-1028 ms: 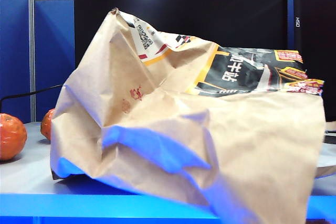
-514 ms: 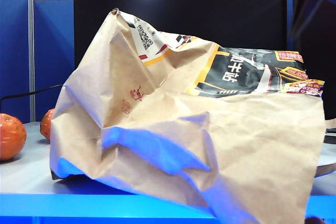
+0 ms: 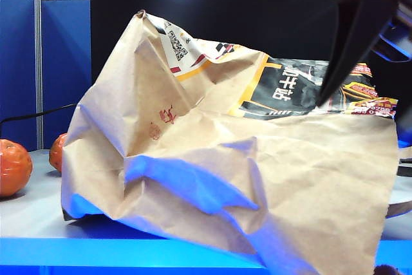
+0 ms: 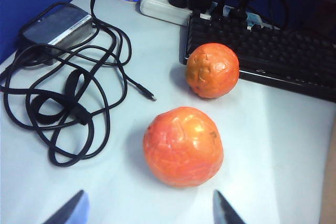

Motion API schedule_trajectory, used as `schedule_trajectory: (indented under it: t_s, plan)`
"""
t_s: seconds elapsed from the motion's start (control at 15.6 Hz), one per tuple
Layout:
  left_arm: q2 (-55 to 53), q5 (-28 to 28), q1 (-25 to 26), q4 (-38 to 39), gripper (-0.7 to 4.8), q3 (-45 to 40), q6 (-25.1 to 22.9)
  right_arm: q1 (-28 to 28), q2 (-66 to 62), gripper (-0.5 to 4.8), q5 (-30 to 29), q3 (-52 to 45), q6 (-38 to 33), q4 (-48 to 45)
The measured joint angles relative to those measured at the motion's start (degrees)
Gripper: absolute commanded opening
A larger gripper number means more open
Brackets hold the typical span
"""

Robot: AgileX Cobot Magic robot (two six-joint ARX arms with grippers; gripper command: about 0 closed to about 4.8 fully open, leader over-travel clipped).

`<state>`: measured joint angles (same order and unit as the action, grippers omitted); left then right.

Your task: Open the paper bag and put two oranges into the paper bag.

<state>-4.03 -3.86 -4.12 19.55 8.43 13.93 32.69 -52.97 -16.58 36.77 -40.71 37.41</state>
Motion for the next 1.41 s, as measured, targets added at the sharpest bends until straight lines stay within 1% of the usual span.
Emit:
schedule_trajectory:
  t_s: [0.06, 0.13, 0.26, 0.32, 0.39, 0.58, 0.64, 0.71, 0.84, 0.9, 1.09, 1.28, 1.35, 1.41]
  plan:
    - [0.0, 0.0, 0.0, 0.0, 3.09, 0.0, 0.0, 0.0, -0.4, 2.47, 0.0, 0.0, 0.0, -1.0]
    - [0.0, 0.0, 0.0, 0.0, 3.09, 0.0, 0.0, 0.0, -0.8, 1.94, 0.1, 0.0, 0.1, -2.4]
    - [0.0, 0.0, 0.0, 0.0, 3.09, 0.0, 0.0, 0.0, -1.3, 0.49, 1.2, 0.0, 0.1, -5.9]
    - [0.0, 0.0, 0.0, 0.0, 3.09, 0.0, 0.0, 0.0, -1.3, 0.17, 1.4, 0.0, 0.1, -6.8]
    - [0.0, 0.0, 0.0, 0.0, 3.09, 0.0, 0.0, 0.0, -1.3, -0.01, 1.5, 0.0, 0.1, -7.5]
    - [0.0, 0.2, 0.0, 0.0, 3.09, 0.0, 0.0, 0.0, -1.2, -0.01, 2.5, 0.4, 0.2, -8.8]
    - [0.0, 0.2, 0.0, 0.0, 3.09, 0.0, 0.0, 0.0, -0.9, -0.02, 3.3, 1.5, 0.2, -8.1]
    - [0.0, 0.2, 0.0, 0.0, 3.09, 0.0, 0.0, 0.0, -0.4, -0.02, 4.7, 4.2, 1.4, -5.4]
    - [0.0, 0.7, 0.0, -0.1, 3.09, 0.0, 0.0, 0.1, -0.2, -0.02, 11.4, 14.5, 7.0, 5.8]
    - [0.0, 1.7, 0.0, -0.2, 3.09, 0.0, 0.0, 0.1, -0.2, -0.02, 16.8, 21.2, 10.3, 13.0]
    - [0.0, 2.8, -0.3, -0.1, 3.09, 2.4, 0.0, 0.1, -2.1, -0.02, 27.5, 39.2, 17.1, 29.2]
    - [0.0, 2.8, -0.4, -0.5, 3.09, 4.6, 0.0, 0.1, -8.4, -0.02, 35.7, 55.1, 23.3, 39.7]
    - [0.0, 2.8, -0.4, -0.5, 3.09, 4.6, 0.0, 0.1, -11.0, -0.02, 37.9, 58.4, 25.1, 41.6]
    - [0.0, 2.9, -0.4, -0.4, 3.09, 4.6, 0.0, 0.1, -14.0, -0.02, 39.5, 61.4, 28.4, 42.1]
